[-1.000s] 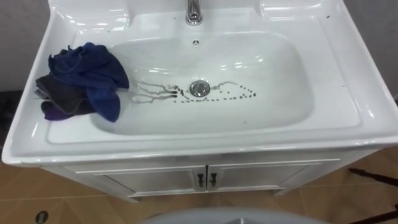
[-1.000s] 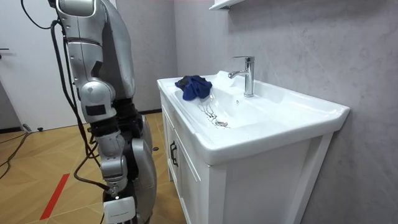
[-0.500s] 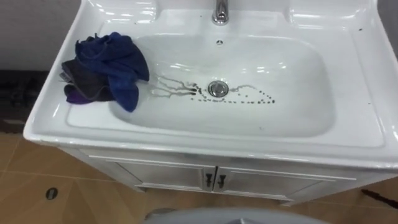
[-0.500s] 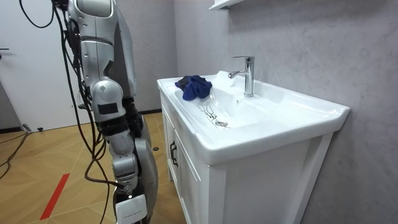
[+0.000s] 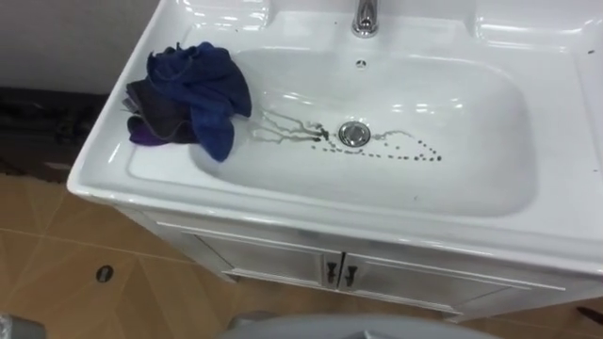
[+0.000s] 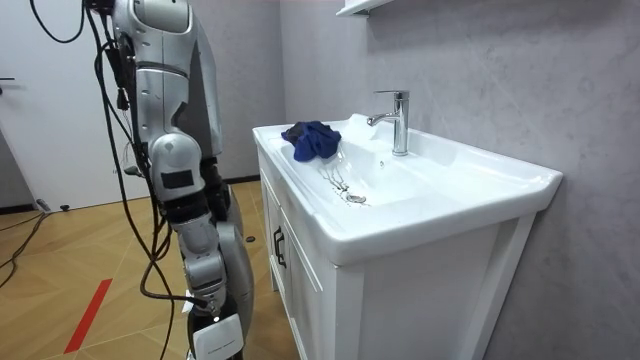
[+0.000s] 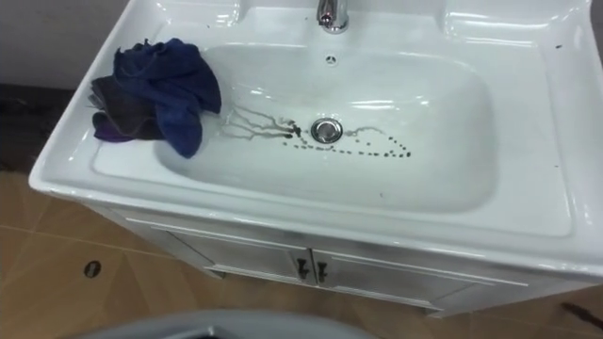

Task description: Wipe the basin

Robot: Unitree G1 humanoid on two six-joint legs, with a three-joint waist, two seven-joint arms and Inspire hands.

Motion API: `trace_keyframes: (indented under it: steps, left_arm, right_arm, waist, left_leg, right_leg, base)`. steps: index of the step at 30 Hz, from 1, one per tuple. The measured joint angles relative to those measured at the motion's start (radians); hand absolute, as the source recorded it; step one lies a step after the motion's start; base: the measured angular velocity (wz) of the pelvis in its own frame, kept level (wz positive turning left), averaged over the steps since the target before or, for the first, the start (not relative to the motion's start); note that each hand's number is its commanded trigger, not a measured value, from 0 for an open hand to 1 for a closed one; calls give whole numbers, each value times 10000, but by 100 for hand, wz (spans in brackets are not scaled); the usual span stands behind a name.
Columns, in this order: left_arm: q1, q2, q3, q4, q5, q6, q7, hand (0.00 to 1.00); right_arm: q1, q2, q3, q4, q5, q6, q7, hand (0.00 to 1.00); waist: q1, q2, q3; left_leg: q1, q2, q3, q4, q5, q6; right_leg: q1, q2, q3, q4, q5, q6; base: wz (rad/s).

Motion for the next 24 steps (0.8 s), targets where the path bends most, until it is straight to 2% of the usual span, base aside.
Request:
trace_keyframes:
  steps: [4,5,8,10,11,14,18,20,24]
  left_arm:
    - [-97,226,3,-1242,994,-63,245,0]
    - [-111,232,1,-1653,1400,-71,246,0]
    - [-140,243,0,-2465,1719,-91,299,0]
    - [-276,262,2,-2942,2069,-183,384,0]
    - [-295,262,3,-3079,2110,-214,416,0]
    - [-369,261,-31,-3557,2729,-282,383,0]
    - [-368,261,-42,-3925,2938,-415,230,0]
    - [-370,260,-144,-4291,2939,-427,169,0]
    - [-375,261,-613,-4523,3337,-508,-109,0]
  right_arm:
    - [-13,4,-1,-39,-194,-34,21,0]
    - [-14,4,-2,-45,-222,-34,26,0]
    - [-4,8,-1,-206,-295,-41,19,0]
    - [80,9,-6,-230,-298,-70,1,0]
    - [59,14,-6,-231,-298,-79,8,0]
    - [65,40,-1,-230,-291,-165,14,0]
    - [136,69,3,-255,-68,-333,41,0]
    - [165,79,0,-224,136,-334,208,0]
    - [107,83,-5,-191,110,-351,477,0]
  waist:
    - [-66,-38,25]
    - [-94,-43,31]
    - [-260,-37,35]
    - [-455,-63,72]
    - [-516,-47,68]
    - [-670,-130,138]
    - [-824,-149,179]
    - [-970,-179,160]
    - [-1201,-266,189]
  left_leg:
    - [-13,-10,-24,4,0,0]
    - [1,-12,-31,10,0,0]
    - [27,-14,-58,17,0,0]
    - [37,-13,-58,20,0,0]
    - [36,-13,-58,21,0,0]
    - [53,-12,21,-2,1,-1]
    - [130,-11,73,-99,1,0]
    - [133,-7,49,-89,1,0]
    - [189,3,42,-76,1,-1]
  right_leg:
    - [-5,-2,20,-20,-2,2]
    - [14,-2,19,-29,-2,2]
    - [57,-2,6,-51,-1,2]
    - [72,-3,-9,-39,-2,2]
    - [68,-3,-11,-30,-2,1]
    - [37,-2,48,-17,-5,4]
    - [48,8,123,-41,-6,10]
    - [90,21,119,-146,-1,13]
    - [198,37,115,-180,1,12]
  base:
    - [0]
    - [0]
    - [1]
    - [0]
    - [0]
    - [-5]
    - [-6]
    - [0]
    - [0]
